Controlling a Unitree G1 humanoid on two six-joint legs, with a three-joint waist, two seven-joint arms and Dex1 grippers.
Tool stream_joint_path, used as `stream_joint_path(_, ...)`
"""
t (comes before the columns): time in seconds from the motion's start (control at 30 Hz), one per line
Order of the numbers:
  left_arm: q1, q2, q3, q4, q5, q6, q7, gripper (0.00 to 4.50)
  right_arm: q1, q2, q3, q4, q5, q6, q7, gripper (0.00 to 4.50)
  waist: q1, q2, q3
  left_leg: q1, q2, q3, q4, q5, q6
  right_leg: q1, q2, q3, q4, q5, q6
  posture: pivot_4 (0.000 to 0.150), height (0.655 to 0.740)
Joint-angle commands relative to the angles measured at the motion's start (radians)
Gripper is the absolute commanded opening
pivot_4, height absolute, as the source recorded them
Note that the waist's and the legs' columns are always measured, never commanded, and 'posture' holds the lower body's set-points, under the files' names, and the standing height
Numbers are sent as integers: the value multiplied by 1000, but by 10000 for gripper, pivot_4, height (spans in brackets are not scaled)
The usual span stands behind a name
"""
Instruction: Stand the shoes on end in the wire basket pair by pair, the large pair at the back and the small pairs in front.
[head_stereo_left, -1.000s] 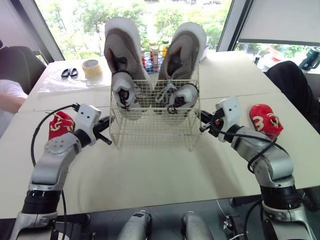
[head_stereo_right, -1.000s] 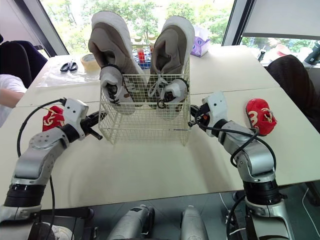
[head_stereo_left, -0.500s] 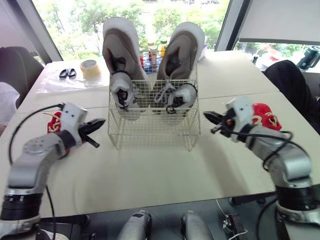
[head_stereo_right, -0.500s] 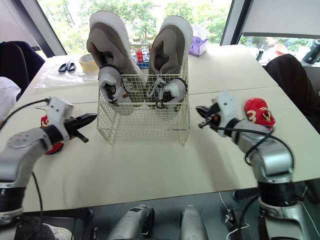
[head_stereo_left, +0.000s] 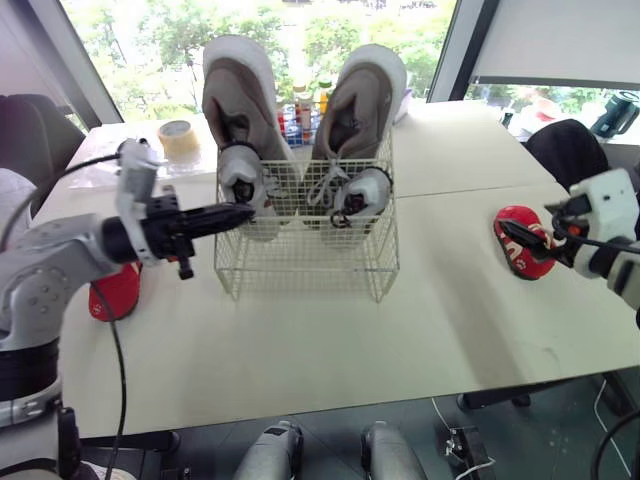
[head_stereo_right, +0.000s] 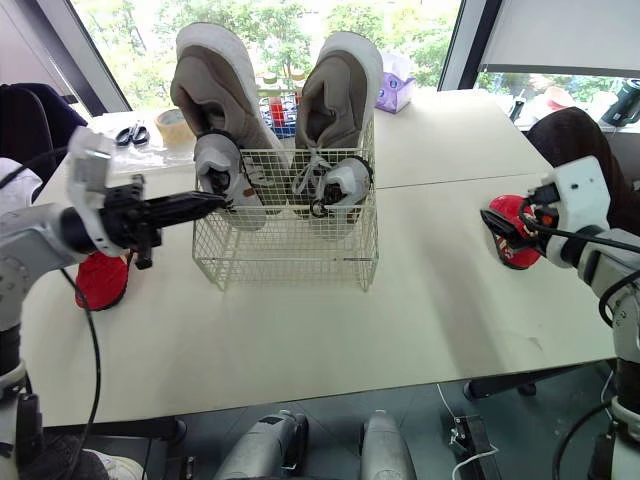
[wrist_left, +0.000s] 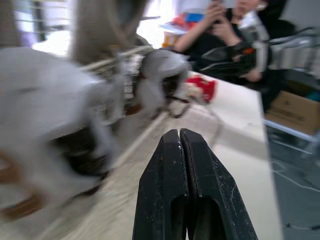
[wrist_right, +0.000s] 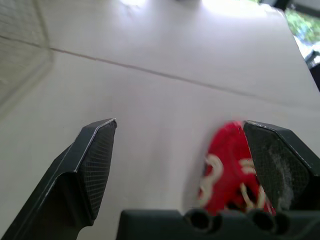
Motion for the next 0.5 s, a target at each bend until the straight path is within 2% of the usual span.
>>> stream_joint_path(0.03,-21,-7,-10,-52,-52,9,-5,0,1,-11,-51,77,-28,-26,-17,44355,-3,0,0,0,0,0,0,0,0,0,0,0,0,0,0,1500,7400)
stream_joint_path(0.27,-6,-20,-43,-76,-66,9,4,0,-63,53,-58,232,18,-17,0,44355,-2,1,0,1,0,1,0,0,0,0,0,1,1,0,0,1500,7400)
stream_joint_path(0.5,7,-10,-71,-84,-26,-19,2,0,-127,77,-8,379,-21,-56,5,44355,0,1,0,1,0,1,1,0,0,1,0,1,1,0,0,1500,7400)
